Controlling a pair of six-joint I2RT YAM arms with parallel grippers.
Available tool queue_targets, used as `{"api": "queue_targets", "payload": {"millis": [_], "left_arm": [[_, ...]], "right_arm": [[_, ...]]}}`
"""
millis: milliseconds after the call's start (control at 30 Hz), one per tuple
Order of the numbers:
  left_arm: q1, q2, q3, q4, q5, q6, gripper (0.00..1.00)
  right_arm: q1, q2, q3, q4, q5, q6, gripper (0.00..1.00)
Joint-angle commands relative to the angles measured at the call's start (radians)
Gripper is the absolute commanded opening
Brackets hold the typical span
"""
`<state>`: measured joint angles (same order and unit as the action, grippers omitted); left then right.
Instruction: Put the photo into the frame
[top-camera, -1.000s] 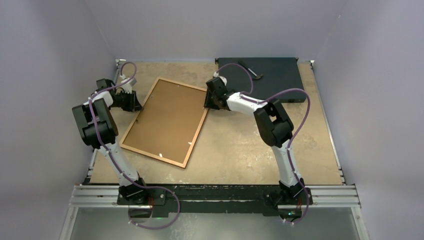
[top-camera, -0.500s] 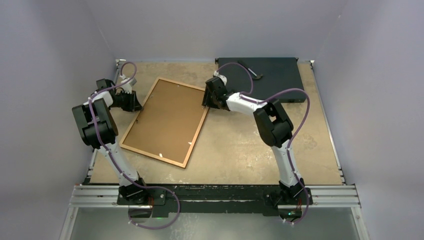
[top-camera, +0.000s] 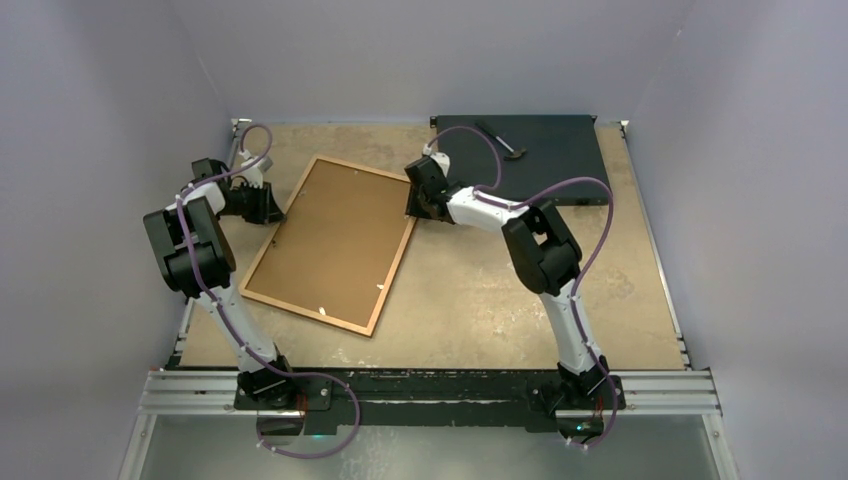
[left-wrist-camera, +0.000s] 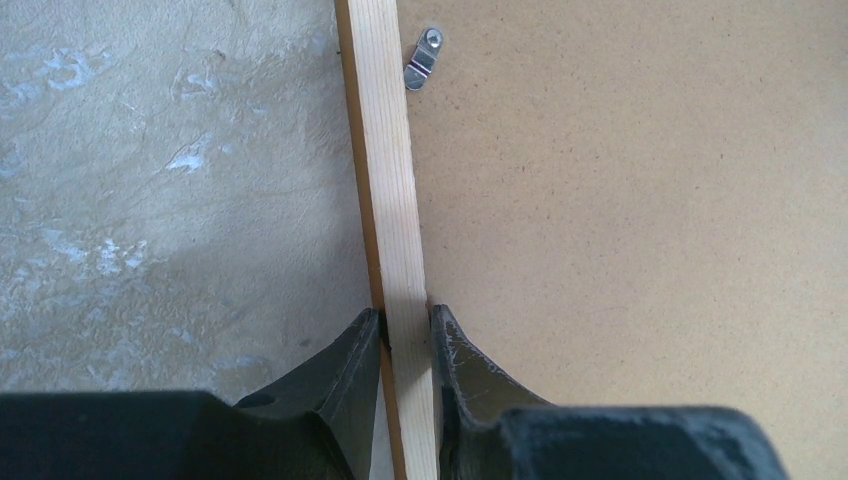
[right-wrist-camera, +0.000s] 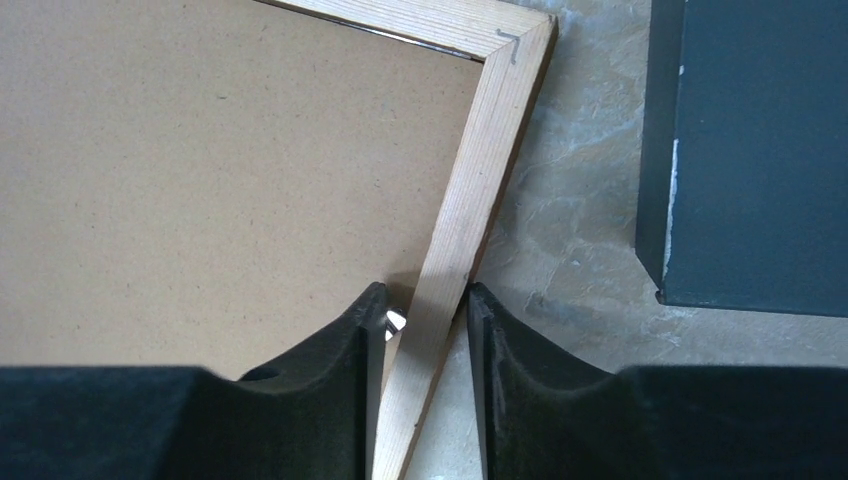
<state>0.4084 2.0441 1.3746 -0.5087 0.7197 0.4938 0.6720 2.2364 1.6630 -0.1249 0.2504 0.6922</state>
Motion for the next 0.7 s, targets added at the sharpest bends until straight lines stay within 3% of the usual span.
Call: {"api": "queue_targets", "payload": {"millis": [0, 167, 300, 567, 667], "left_arm": [[0.006, 0.025, -0.037, -0.119, -0.055, 0.052, 0.15], [0.006, 0.03, -0.034, -0.117, -0.056, 0.05, 0.15], [0.006, 0.032, -0.032, -0.117, -0.054, 0.047, 0.15], [0.006, 0.035, -0.026, -0.119, -0.057, 0.05, 0.15], [0.006, 0.047, -0.024, -0.114, -0.057, 0.048, 0.15]], "right_arm": [[0.01, 0.003, 0.012, -0.03, 0.004, -0.001, 0.33], [0.009, -0.021, -0.025, -0.005, -0.051, -0.006, 0.26], [0.008, -0.029, -0.057, 0.085, -0.132, -0.046, 0.25], [-0.004, -0.008, -0.044, 0.101, -0.245, -0.156, 0.19], [-0.011, -0.034, -0.063, 0.11, -0.275, -0.201, 0.22]]}}
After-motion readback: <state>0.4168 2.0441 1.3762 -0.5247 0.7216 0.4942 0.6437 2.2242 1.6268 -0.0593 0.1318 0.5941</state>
